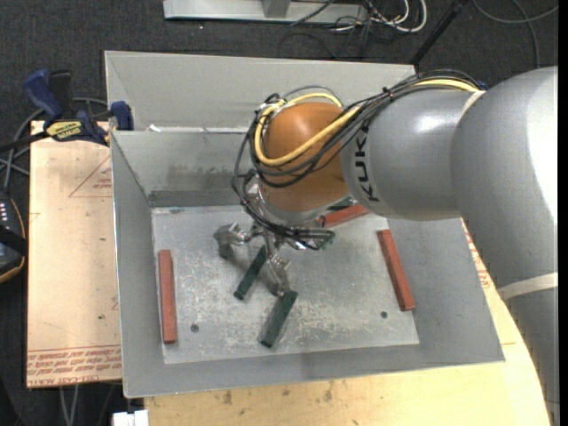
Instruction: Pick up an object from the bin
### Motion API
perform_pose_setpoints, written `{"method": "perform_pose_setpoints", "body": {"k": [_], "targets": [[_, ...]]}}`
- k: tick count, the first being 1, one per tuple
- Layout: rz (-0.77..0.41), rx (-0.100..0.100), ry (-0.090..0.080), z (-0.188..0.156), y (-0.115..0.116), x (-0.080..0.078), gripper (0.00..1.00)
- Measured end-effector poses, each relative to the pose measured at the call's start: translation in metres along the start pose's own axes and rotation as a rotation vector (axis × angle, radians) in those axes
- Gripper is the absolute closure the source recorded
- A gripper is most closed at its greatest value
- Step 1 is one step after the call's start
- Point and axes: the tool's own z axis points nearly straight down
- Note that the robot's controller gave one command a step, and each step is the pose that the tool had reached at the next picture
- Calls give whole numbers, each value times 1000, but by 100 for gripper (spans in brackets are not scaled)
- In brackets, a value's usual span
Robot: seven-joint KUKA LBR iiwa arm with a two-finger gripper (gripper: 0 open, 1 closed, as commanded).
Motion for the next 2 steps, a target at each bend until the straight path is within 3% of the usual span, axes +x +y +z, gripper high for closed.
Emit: {"method": "perform_pose_setpoints", "body": {"k": [1, 2], "targets": [[2, 2, -2, -3, -1, -1, 100], [-183, 8, -8, -184, 15, 13, 100]]}}
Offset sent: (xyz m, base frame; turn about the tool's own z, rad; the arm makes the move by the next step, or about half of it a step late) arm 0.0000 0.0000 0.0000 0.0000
